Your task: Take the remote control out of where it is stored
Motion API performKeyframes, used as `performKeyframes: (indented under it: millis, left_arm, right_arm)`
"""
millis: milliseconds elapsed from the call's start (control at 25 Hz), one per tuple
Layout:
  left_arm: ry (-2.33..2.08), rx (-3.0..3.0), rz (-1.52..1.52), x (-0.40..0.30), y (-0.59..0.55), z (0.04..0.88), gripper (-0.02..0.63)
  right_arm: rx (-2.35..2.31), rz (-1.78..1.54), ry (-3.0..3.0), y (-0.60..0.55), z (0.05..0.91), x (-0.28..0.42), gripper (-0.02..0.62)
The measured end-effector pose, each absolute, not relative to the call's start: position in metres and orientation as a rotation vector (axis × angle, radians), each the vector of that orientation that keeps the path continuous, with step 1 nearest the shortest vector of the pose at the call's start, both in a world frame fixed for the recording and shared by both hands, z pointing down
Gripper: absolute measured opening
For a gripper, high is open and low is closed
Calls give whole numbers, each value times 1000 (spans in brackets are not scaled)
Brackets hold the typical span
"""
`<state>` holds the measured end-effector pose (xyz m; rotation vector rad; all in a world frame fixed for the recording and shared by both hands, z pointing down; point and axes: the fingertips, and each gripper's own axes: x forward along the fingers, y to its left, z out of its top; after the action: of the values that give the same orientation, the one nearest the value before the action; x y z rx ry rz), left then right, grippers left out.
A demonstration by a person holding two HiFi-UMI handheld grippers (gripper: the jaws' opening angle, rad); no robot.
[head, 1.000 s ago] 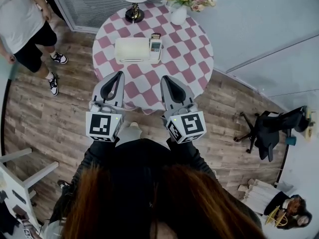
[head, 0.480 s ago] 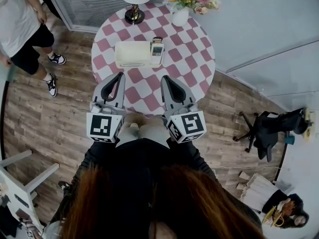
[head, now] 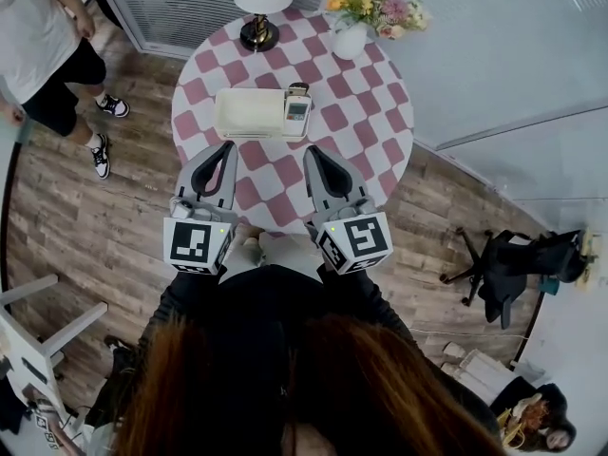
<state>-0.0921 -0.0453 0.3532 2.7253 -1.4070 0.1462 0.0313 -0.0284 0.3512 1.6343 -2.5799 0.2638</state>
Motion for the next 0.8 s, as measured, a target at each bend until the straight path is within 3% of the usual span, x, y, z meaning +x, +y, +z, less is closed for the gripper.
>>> performKeyframes:
  millis: [800]
  left_arm:
    - [-1457,2730,123,-54,-93,347,9]
  right_arm:
    - [1565,249,-2598,-86,352,66,15]
